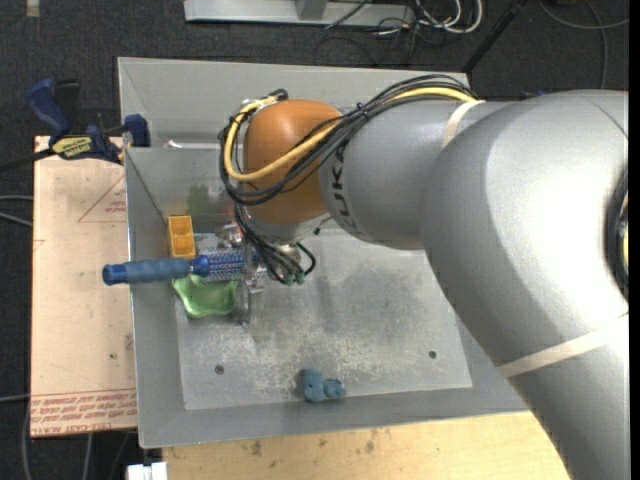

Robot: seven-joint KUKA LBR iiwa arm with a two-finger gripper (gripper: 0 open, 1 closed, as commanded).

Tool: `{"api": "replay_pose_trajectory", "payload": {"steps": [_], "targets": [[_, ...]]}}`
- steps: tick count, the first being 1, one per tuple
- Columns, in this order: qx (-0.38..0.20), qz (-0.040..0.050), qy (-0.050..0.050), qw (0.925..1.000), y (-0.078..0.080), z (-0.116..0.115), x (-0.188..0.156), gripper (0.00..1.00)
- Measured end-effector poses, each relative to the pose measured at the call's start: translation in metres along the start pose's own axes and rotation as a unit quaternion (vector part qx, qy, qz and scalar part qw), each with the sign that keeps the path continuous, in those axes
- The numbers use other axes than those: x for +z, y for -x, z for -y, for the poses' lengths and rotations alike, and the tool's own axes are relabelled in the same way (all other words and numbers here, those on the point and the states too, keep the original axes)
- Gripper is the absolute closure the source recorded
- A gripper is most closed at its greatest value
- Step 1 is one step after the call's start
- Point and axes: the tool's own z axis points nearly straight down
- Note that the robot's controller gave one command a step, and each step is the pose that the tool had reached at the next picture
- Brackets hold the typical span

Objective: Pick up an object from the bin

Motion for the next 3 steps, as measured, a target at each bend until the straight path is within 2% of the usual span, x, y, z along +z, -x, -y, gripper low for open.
{"api": "replay_pose_trajectory", "payload": {"steps": [1,2,3], "targets": [[0.001,0.0021,-0.001,1.0,0.001,0.002,-0.001,1.0],[0.001,0.0006,-0.002,1.0,0.003,0.001,-0.052,1.0],[0.001,0.002,-0.001,1.0,0.005,0.0,-0.126,1.0]]}}
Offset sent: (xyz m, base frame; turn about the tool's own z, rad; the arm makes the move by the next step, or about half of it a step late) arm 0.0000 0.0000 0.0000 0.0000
